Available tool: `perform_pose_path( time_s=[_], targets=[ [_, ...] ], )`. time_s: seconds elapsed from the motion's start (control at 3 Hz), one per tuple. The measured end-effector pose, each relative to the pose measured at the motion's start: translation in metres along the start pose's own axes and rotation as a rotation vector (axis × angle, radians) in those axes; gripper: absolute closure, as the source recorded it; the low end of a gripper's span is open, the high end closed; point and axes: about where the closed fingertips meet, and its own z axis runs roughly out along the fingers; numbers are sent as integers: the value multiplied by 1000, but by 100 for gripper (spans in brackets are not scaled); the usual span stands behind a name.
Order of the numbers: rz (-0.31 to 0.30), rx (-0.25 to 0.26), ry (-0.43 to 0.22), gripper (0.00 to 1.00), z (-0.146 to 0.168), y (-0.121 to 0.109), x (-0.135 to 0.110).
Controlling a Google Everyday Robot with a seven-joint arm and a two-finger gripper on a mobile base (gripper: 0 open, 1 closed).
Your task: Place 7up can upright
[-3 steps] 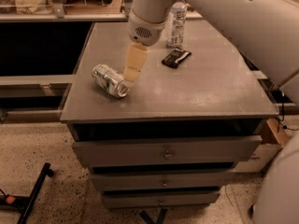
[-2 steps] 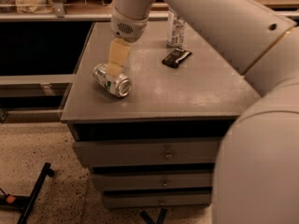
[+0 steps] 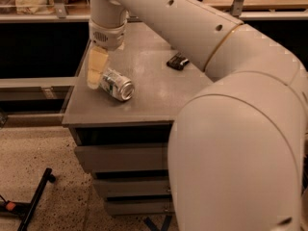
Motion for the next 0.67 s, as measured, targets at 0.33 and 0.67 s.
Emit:
perform_pose_path(
  time_s=[0.33, 0.67],
  targets=[
    [31, 24, 55, 0, 14, 4, -10],
    [57, 44, 107, 0, 26, 7, -12]
  ],
)
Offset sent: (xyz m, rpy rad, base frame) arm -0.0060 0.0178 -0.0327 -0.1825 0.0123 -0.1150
